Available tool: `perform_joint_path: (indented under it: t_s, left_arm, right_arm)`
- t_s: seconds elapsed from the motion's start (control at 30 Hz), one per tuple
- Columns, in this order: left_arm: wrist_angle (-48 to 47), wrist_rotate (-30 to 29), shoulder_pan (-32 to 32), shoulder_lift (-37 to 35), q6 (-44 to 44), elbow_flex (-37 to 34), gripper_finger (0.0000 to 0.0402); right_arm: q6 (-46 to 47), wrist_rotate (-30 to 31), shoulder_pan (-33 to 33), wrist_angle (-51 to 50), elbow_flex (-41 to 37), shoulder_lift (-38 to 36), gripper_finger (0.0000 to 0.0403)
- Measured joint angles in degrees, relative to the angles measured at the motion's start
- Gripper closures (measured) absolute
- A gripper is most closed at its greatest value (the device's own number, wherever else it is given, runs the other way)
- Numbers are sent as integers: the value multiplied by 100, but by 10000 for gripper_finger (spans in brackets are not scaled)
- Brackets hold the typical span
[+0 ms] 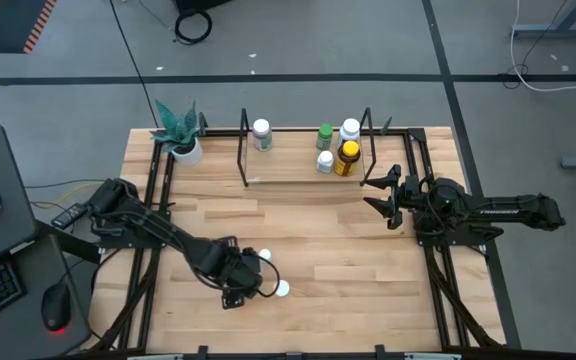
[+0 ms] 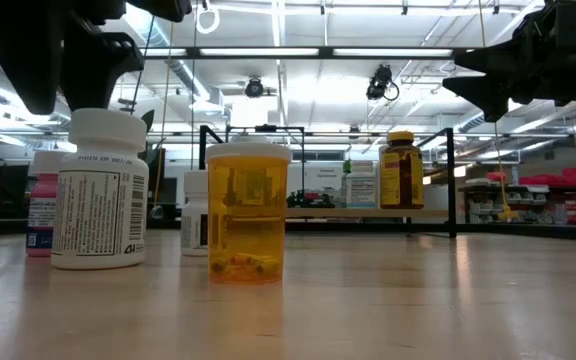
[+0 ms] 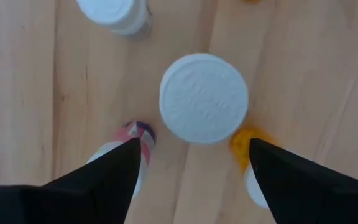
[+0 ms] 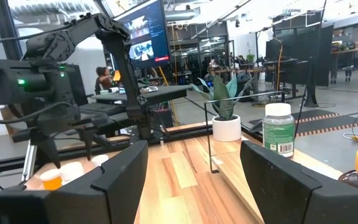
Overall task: Pick and place medicine bottles onto shelf by color
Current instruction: Put the small white medicine bottle on the shelf
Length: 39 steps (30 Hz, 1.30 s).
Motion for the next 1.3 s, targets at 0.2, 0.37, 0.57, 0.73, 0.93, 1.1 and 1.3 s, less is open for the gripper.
perform_joint_path:
  t_s: [0.2,0.37,0.57,0.73,0.93,1.1,1.3]
  left_arm:
    - [148,85,149,78,246,-6,86]
    - [447,153,305,220,567,-4,86]
    - [582,514,438,397,836,3,88]
    - [592,687,475,506,1071,-1,106]
    - [593,690,514,503,1196,0,141]
    - [591,675,541,498,1263,2,176]
    - [581,680,572,470,1326,15,189]
  right_arm:
    - [2,0,0,7,0,-2,138]
    - [0,0,0,11,0,-2,138]
    - [1,0,0,79,5,56,138]
    - [1,-22,0,103,7,76,138]
    - [2,-35,0,114,7,74,138]
    - [2,-37,0,114,7,74,138]
    - [1,-39,0,111,5,74,138]
